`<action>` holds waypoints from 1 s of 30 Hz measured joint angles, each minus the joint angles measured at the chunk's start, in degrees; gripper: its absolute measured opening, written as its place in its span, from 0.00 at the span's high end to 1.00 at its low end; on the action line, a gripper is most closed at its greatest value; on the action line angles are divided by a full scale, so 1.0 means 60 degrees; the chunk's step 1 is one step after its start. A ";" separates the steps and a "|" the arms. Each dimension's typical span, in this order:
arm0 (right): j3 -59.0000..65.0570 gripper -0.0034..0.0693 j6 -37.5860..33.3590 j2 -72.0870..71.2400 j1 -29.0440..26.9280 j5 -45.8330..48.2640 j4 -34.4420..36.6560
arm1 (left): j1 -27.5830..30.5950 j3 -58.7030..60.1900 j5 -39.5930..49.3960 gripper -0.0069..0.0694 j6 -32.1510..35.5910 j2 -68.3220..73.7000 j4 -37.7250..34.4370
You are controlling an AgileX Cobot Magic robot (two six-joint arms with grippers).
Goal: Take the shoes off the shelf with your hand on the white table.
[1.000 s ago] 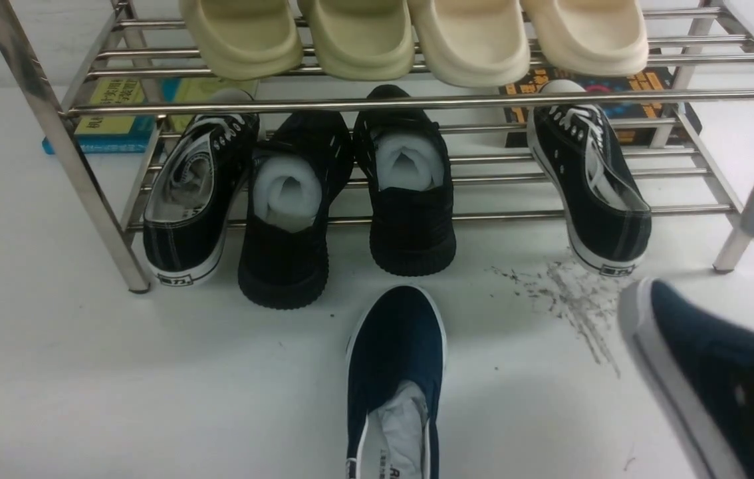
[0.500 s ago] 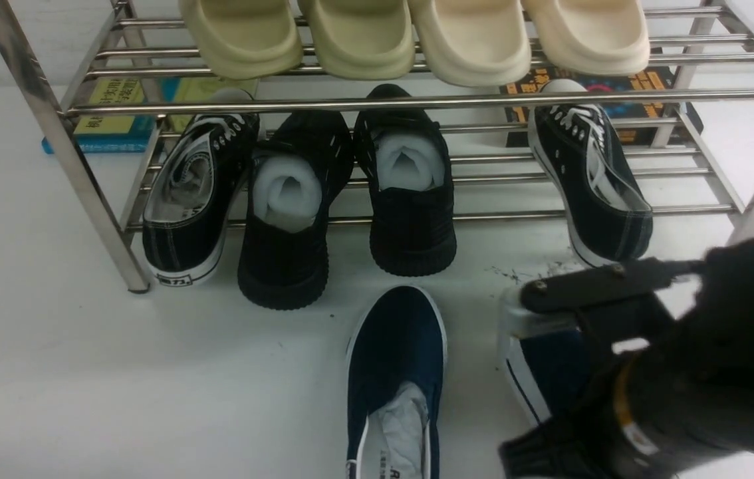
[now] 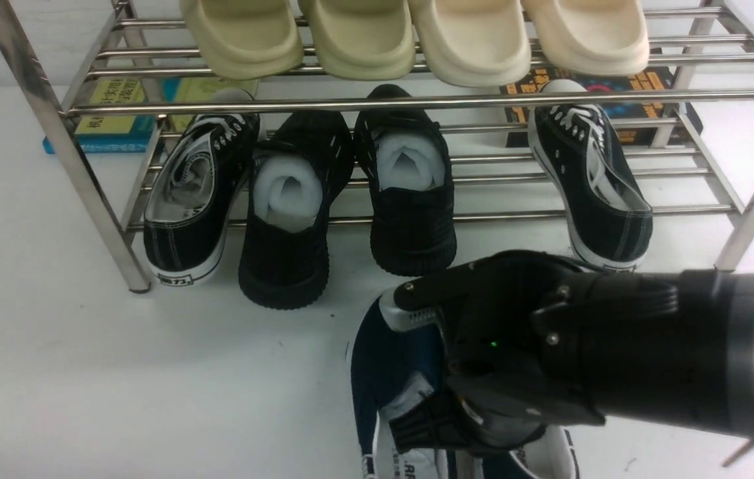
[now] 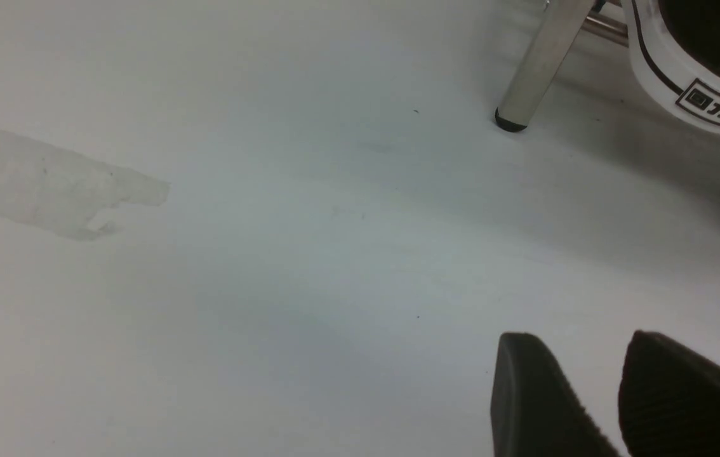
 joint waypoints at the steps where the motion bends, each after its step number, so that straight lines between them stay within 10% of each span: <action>1: -0.0018 0.90 0.0129 0.0069 0.0000 -0.0075 -0.0010 | 0.0000 0.0000 0.0000 0.59 0.0000 0.0000 0.0000; 16: -0.0026 0.84 0.0823 0.0372 0.0000 -0.0594 -0.0107 | 0.0000 0.0000 0.0000 0.59 0.0000 0.0000 0.0000; 30: -0.2138 0.33 -0.1601 -0.0880 -0.0026 0.0950 0.0351 | 0.0000 0.0000 0.0000 0.59 0.0000 0.0000 0.0000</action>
